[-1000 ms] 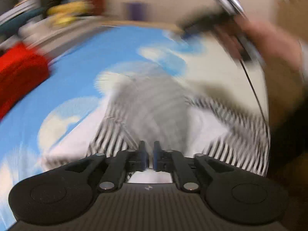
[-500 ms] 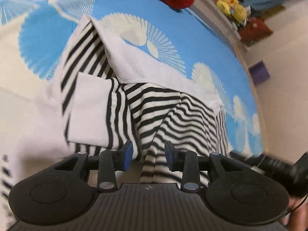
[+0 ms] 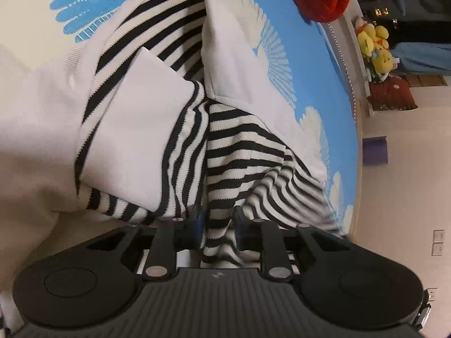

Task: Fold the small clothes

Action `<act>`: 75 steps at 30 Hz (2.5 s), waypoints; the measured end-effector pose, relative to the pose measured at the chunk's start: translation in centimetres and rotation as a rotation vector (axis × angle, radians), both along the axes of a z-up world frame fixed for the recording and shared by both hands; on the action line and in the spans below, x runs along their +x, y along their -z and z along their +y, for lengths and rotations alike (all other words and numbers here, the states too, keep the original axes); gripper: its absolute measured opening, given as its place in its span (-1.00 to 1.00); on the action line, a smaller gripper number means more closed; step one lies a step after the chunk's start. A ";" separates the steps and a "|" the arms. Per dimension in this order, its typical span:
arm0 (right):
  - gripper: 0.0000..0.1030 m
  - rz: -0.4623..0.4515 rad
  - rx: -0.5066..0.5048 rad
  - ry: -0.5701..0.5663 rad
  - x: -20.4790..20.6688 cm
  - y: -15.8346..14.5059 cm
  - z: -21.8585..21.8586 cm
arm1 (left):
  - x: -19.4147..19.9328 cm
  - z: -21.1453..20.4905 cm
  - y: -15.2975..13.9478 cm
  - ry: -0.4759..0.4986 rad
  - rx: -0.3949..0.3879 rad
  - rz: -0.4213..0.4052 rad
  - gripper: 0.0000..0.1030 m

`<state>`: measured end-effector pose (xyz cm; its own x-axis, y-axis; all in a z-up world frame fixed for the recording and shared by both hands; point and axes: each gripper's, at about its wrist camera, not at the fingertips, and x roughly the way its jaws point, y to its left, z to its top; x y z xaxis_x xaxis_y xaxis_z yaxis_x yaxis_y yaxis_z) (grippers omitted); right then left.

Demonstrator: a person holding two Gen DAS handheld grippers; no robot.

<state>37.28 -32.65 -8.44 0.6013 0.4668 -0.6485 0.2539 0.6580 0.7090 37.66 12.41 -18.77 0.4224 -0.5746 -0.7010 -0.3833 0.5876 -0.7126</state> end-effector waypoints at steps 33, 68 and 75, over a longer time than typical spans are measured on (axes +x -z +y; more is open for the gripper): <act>-0.10 0.233 -0.096 0.003 1.2 1.9 -0.8 | -0.1 5.3 -3.4 -0.052 0.076 0.041 0.16; -0.26 -0.086 -0.297 0.031 0.8 -3.0 -1.3 | 1.0 2.4 -7.1 0.075 0.291 -0.243 -0.19; -0.36 0.300 -0.271 -0.033 2.1 4.8 -1.1 | 1.2 2.4 -2.2 0.088 0.418 0.049 -0.89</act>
